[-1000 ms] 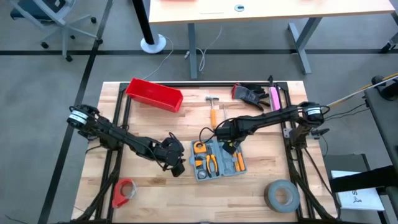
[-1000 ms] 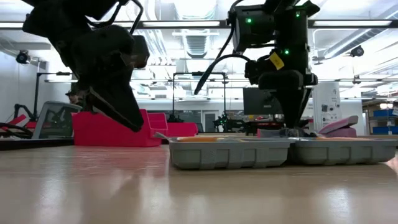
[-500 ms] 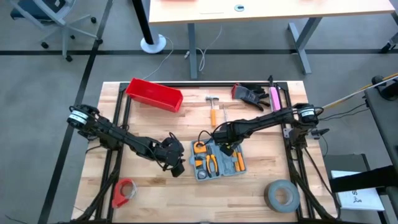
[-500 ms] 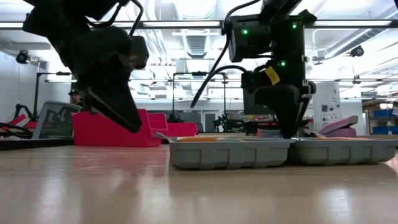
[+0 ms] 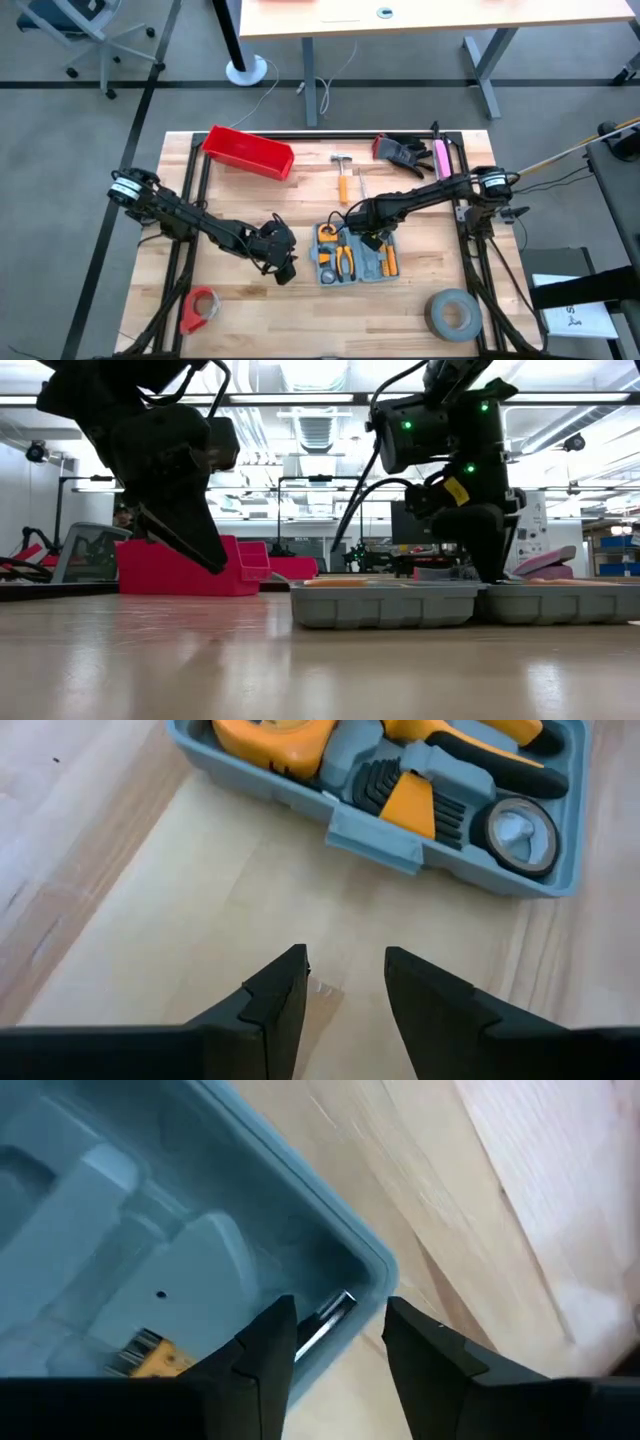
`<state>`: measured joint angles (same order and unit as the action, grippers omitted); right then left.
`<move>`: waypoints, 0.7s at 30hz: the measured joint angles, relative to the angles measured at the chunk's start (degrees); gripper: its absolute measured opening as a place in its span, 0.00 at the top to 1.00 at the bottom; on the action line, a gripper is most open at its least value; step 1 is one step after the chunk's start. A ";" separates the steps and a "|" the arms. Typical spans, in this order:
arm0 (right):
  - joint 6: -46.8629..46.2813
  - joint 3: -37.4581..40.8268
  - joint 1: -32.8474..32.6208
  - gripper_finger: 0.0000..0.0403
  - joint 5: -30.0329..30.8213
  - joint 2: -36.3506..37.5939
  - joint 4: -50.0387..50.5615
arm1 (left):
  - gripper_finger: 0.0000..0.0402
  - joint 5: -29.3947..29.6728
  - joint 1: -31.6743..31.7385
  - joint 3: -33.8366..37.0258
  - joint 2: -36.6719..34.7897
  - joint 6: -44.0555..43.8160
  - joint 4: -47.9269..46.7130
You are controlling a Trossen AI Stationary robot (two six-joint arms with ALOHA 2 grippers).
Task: Prefit tool cases
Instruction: Remove the yellow screwdriver from the prefit tool case to the table
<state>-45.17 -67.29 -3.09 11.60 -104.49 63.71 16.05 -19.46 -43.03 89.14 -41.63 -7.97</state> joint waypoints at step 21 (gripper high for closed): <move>-1.29 0.02 -0.79 0.79 -3.07 0.00 4.29 | 0.64 -1.87 -0.37 -0.70 0.11 4.73 6.05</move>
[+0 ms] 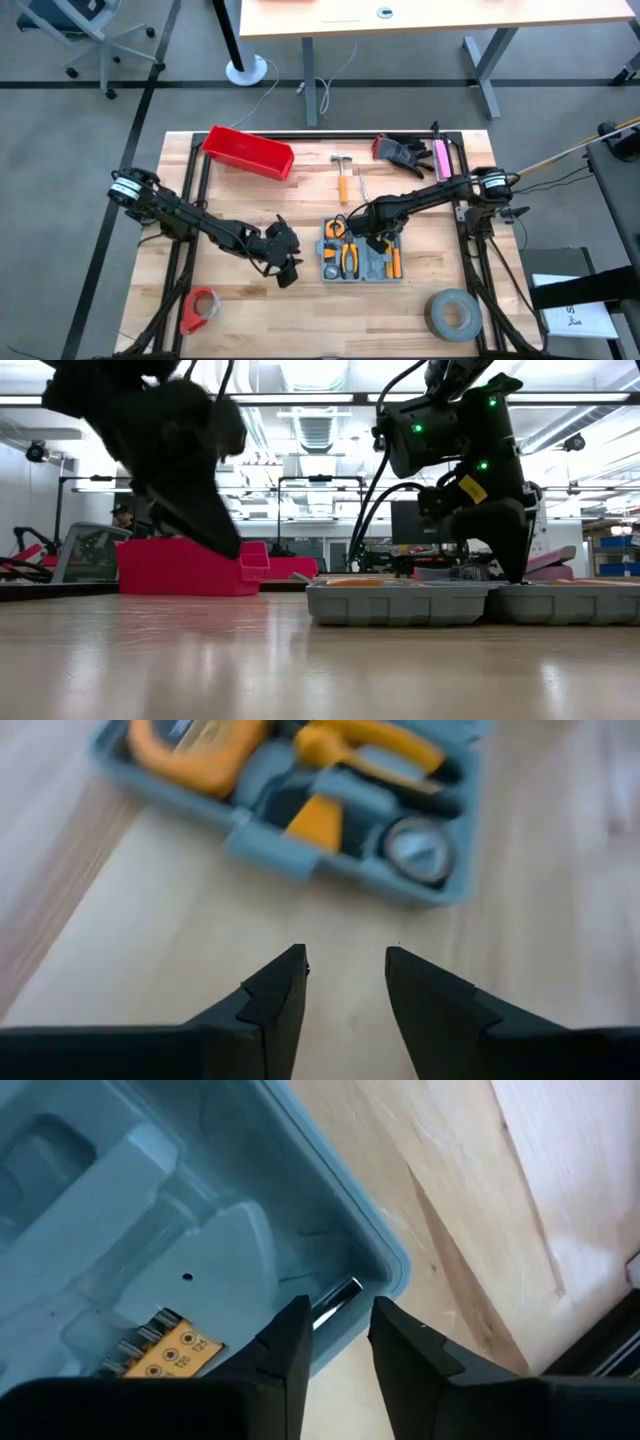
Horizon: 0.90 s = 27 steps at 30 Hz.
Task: Prefit tool cases
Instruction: Remove the yellow screwdriver from the prefit tool case to the table
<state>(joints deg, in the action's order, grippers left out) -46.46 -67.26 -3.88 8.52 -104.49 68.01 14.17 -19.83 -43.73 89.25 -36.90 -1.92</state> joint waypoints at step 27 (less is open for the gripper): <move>0.59 0.00 -0.85 0.75 0.55 0.02 -1.08 | 0.65 1.79 2.81 -16.94 17.68 15.03 0.42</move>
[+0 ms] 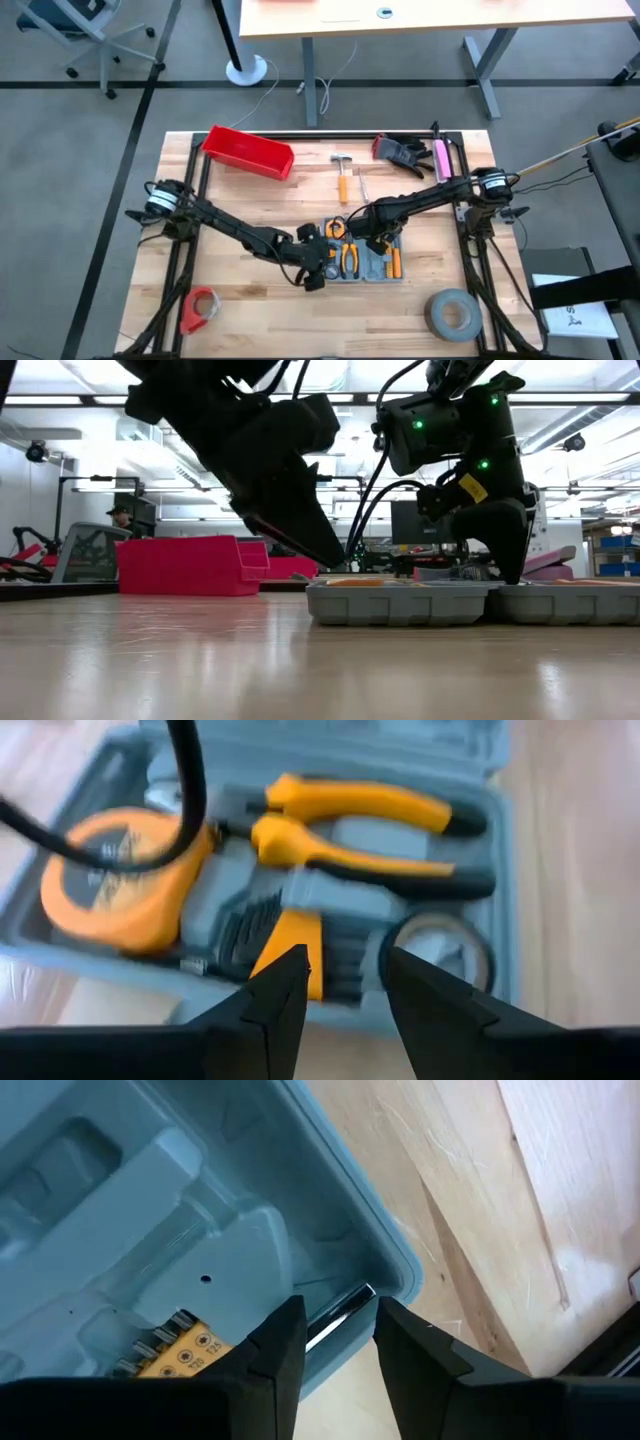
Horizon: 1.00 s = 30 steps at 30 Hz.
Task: Prefit tool cases
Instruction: Remove the yellow screwdriver from the prefit tool case to the table
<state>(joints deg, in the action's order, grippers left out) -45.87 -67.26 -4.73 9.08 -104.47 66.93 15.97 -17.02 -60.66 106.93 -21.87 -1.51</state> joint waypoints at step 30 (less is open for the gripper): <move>0.66 0.00 -0.02 0.72 0.01 0.00 -1.43 | 0.64 -2.55 0.69 -6.52 5.23 3.23 -6.61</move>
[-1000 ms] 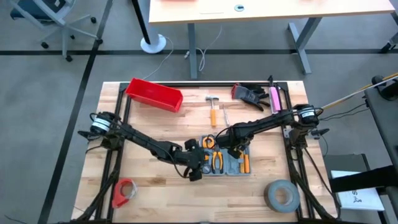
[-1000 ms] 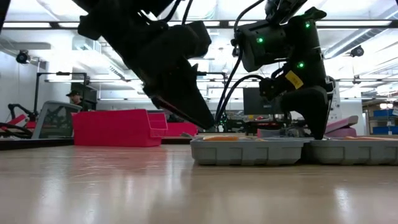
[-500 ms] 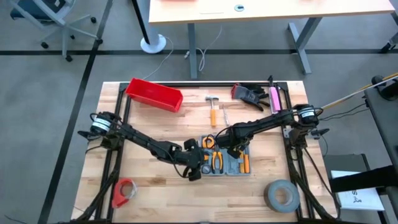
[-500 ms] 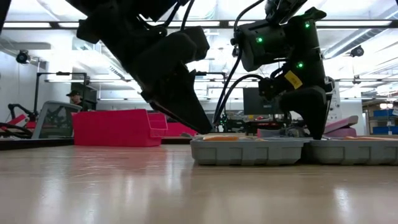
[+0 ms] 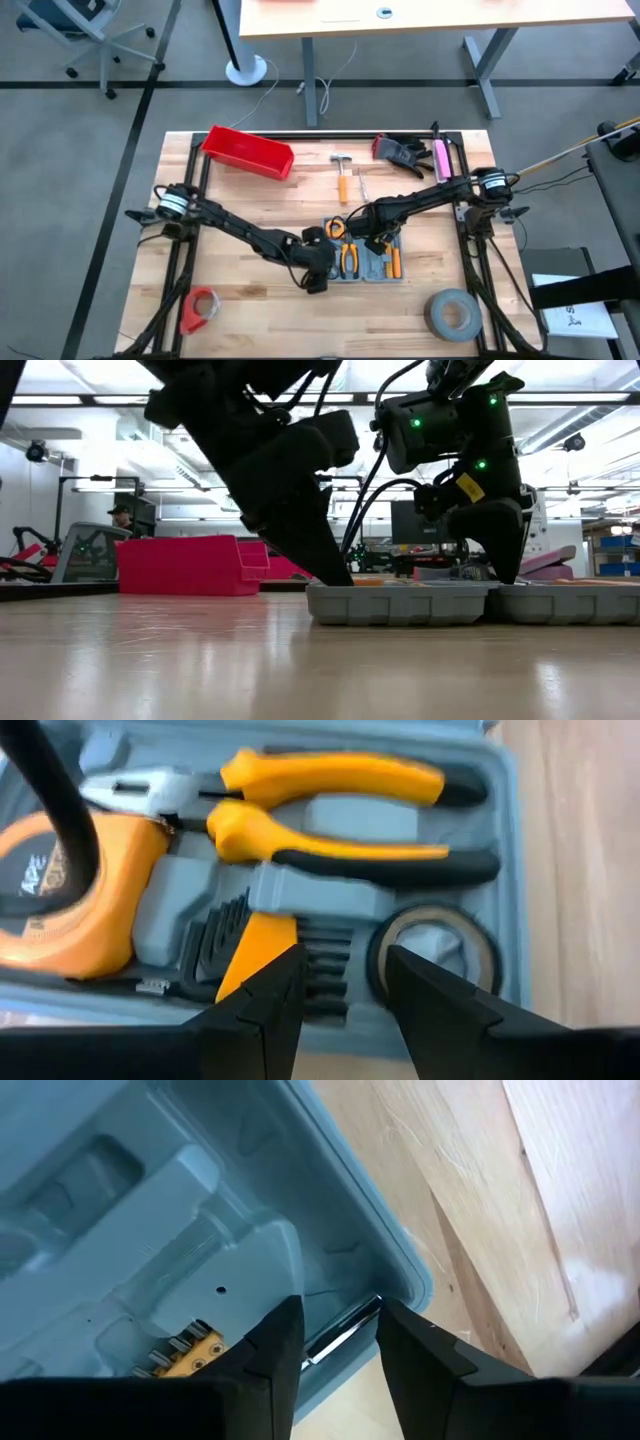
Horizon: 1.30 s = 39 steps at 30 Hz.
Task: Prefit tool cases
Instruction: Remove the yellow screwdriver from the prefit tool case to the table
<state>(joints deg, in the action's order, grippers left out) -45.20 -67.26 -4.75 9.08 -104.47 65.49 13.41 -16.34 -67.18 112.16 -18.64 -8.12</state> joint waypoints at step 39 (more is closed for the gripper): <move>2.53 -1.64 -0.68 0.68 1.50 0.26 -0.31 | 0.61 -1.51 0.05 0.04 0.20 -4.04 -5.21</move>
<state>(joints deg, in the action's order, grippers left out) -42.67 -68.91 -5.44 10.58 -104.20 65.18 11.90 -16.29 -67.14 112.36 -22.68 -13.32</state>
